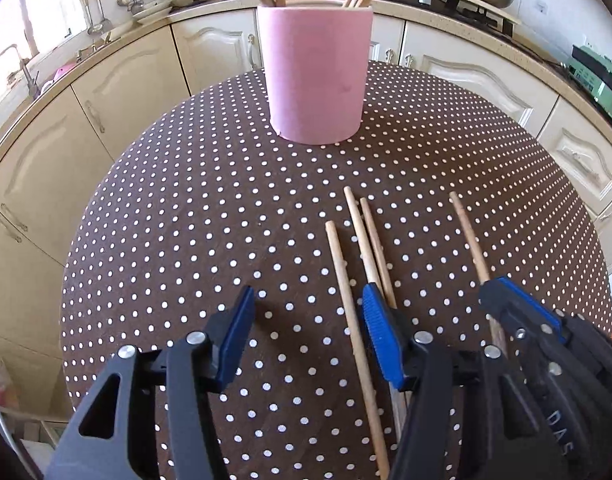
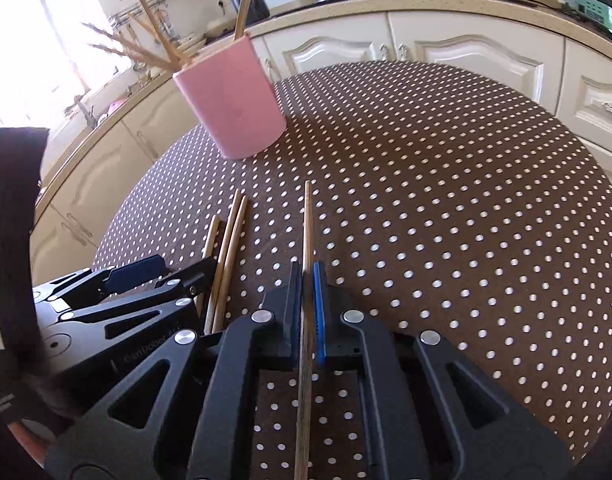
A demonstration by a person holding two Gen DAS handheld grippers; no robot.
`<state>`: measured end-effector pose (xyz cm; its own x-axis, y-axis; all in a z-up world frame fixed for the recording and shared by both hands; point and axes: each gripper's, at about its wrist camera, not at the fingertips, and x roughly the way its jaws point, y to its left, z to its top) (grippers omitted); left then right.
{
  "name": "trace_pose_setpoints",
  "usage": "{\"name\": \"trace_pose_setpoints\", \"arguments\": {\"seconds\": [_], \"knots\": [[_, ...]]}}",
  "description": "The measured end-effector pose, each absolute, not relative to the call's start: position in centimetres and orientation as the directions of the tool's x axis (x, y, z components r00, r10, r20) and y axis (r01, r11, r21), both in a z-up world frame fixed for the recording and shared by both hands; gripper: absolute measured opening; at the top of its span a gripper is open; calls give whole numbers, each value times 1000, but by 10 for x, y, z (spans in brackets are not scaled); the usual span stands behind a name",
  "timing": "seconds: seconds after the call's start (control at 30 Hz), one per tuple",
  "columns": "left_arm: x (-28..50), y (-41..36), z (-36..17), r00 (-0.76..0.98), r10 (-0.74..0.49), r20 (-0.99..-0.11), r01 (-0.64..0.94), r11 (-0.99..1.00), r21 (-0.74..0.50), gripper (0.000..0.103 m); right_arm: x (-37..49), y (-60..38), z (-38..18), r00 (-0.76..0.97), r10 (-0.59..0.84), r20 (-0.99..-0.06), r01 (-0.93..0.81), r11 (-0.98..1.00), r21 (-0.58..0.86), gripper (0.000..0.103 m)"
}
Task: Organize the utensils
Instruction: 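Grasp a chopstick with the left tool while the right tool holds its chopstick, then lift both held chopsticks upright above the pink cup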
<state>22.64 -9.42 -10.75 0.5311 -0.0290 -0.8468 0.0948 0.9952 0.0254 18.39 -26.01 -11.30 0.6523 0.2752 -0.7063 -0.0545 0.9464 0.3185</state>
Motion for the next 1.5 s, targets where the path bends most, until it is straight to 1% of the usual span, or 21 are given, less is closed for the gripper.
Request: {"name": "trace_pose_setpoints", "arguments": {"seconds": [0.07, 0.2, 0.4, 0.47, 0.67, 0.93, 1.07, 1.23, 1.5], "knots": [[226, -90, -107, 550, -24, -835, 76, 997, 22, 8, 182, -262, -112, 652, 272, -708, -59, 949, 311, 6], [226, -72, -108, 564, -93, -820, 47, 996, -81, 6, 178, -265, -113, 646, 284, -709, -58, 944, 326, 6], [225, -61, -103, 582, -152, -799, 70, 988, -137, 6, 174, -268, -100, 680, 295, -671, -61, 935, 350, 6], [220, -61, -96, 609, -184, -772, 97, 983, -158, 6, 172, -271, -91, 700, 308, -645, -68, 927, 368, 6], [209, -51, -62, 710, -230, -665, 144, 973, -183, 6, 167, -279, -58, 777, 296, -556, -80, 922, 378, 6], [204, -44, -20, 818, -215, -533, 129, 972, -195, 6, 165, -280, -19, 844, 277, -459, -111, 928, 355, 6], [199, -46, 2, 850, -238, -470, 160, 967, -200, 6, 163, -273, -3, 877, 234, -419, -101, 943, 316, 6], [190, -48, 21, 881, -239, -409, 176, 967, -186, 6, 161, -263, 18, 909, 231, -347, -128, 947, 295, 6], [178, -56, 48, 916, -252, -313, 212, 965, -155, 6, 159, -263, 37, 929, 218, -299, -132, 950, 283, 6]]}}
